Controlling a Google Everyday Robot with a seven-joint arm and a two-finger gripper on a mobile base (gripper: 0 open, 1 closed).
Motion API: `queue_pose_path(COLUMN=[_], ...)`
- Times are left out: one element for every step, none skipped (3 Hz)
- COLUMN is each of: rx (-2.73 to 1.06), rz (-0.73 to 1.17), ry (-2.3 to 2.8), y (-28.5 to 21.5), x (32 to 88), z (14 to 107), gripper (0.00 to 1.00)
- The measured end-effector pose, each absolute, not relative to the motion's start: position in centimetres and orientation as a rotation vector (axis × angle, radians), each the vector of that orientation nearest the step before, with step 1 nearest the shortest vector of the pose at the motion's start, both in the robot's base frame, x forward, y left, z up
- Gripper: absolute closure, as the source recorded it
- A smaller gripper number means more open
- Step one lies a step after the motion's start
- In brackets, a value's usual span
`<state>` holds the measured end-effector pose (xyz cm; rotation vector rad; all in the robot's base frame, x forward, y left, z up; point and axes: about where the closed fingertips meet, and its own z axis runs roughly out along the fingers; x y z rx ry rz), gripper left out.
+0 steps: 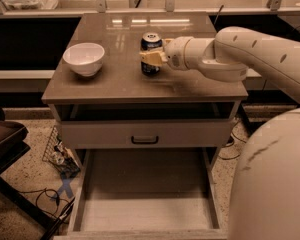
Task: Pick pepsi can from middle drawer and place on counter
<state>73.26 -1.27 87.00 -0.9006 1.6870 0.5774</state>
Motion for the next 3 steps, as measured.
queue_pose_path(rx=[-0.901,-0.902,-0.903], rz=[0.578,0.579,0.58], ry=[1.687,1.686,1.685], y=[-1.26,-1.14,-1.07], x=[73.26,73.25,73.24], z=[87.0,87.03,87.04], gripper=[0.28,0.0,0.0])
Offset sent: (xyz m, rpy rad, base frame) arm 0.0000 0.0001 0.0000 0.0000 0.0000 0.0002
